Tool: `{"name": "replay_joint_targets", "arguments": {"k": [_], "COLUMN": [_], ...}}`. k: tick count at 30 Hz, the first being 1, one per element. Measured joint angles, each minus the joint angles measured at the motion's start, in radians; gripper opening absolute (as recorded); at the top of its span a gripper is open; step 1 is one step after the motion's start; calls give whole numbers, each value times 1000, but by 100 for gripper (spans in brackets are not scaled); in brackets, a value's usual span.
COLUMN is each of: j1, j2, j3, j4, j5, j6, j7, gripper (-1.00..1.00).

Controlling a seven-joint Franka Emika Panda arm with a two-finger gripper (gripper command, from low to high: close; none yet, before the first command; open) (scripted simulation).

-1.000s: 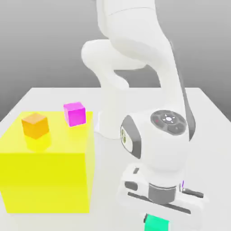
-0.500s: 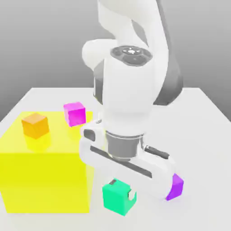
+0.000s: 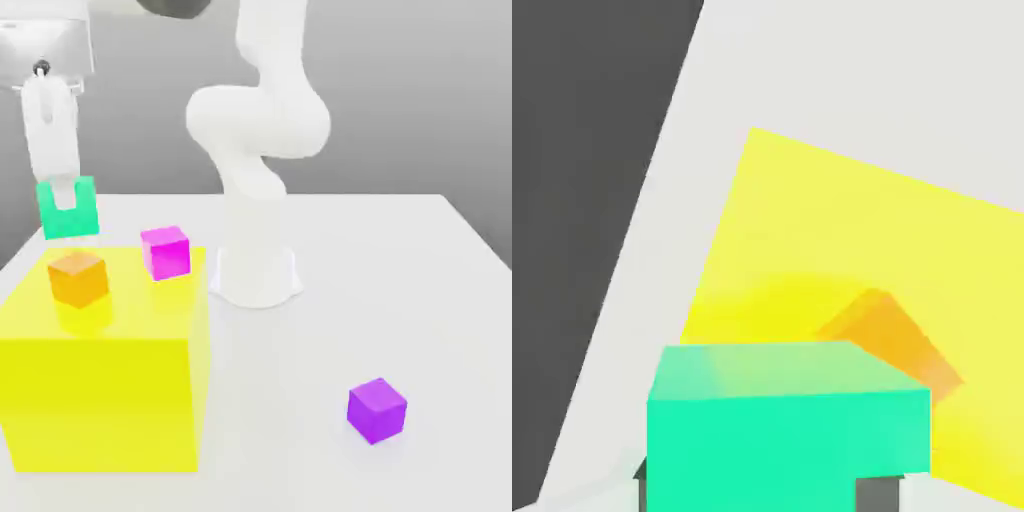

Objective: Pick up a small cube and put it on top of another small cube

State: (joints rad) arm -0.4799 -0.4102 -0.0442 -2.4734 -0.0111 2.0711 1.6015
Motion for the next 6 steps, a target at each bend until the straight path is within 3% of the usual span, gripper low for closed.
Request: {"name": "replay_joint_targets", "arguments": {"k": [2,3,6], "j1": [-7,-9,-9], "j2": [25,41,41], "j3": [-2,-1,-1], "j4": [-50,-75,-75], "j5": [-4,-4,-3], "j6": [70,111,111], "j7": [4,4,4], "gripper": [-100,100,100]}}
